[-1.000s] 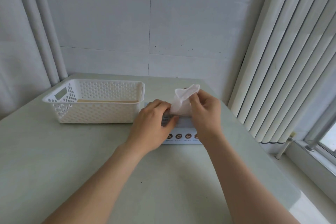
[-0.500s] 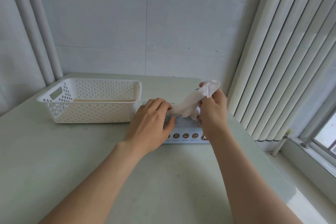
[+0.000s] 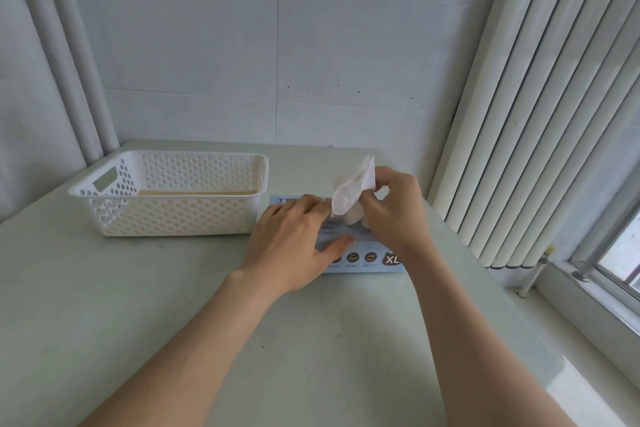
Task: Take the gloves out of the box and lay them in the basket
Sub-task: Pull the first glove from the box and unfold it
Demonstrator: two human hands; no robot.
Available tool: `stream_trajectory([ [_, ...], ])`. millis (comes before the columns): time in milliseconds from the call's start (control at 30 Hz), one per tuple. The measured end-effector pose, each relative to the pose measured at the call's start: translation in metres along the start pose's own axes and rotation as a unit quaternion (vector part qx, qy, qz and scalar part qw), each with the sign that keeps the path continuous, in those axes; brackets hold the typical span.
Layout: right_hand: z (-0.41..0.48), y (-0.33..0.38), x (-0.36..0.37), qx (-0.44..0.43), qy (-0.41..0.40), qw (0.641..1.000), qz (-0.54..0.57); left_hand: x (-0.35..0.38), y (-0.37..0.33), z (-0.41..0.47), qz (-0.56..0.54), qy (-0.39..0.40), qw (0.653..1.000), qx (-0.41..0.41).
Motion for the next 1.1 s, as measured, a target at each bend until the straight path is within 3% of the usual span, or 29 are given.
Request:
stream_trajectory([
  [133, -0.002, 0.005, 0.003, 0.025, -0.085, 0.993, 0.082, -0.003, 0.001, 0.001, -0.003, 0.001, 1.000, -0.013],
  [267, 0.004, 0.007, -0.011, 0.128, -0.218, 0.939, 0.233, -0.002, -0.001, 0.002, 0.011, 0.015, 1.000, -0.023],
  [400, 0.005, 0.008, -0.013, 0.164, -0.256, 0.920, 0.247, -0.001, -0.002, 0.001, 0.031, 0.005, 0.999, -0.018],
  [600, 0.002, 0.021, -0.013, 0.064, -0.316, 0.933, 0.158, 0.006, -0.002, 0.003, 0.095, -0.016, 0.995, -0.029],
  [733, 0.004, 0.028, -0.024, -0.012, -0.393, 0.909, 0.140, 0.013, -0.001, 0.003, 0.104, -0.038, 0.993, -0.044],
  [800, 0.004, 0.029, -0.025, -0.017, -0.382, 0.916, 0.118, 0.013, -0.002, 0.003, 0.108, -0.043, 0.992, -0.055],
  [900, 0.003, 0.030, -0.018, 0.008, -0.290, 0.950, 0.118, 0.011, -0.003, 0.003, 0.072, -0.042, 0.995, -0.063],
  [1000, 0.000, 0.042, -0.016, 0.054, -0.206, 0.957, 0.199, 0.005, 0.006, 0.002, -0.122, -0.068, 0.988, -0.062],
  [1100, -0.001, 0.046, -0.017, 0.078, -0.127, 0.958, 0.244, -0.008, 0.012, 0.000, -0.292, -0.106, 0.945, -0.106],
])
Point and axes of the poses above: each hand's wrist, its own z-axis towards the middle knuckle, its own x-axis out of the palm, y = z × x, the point moved 1 cm from there along z, towards the middle knuckle, and after that the axes turned 9 degrees about -x, right-handed, at the moved point
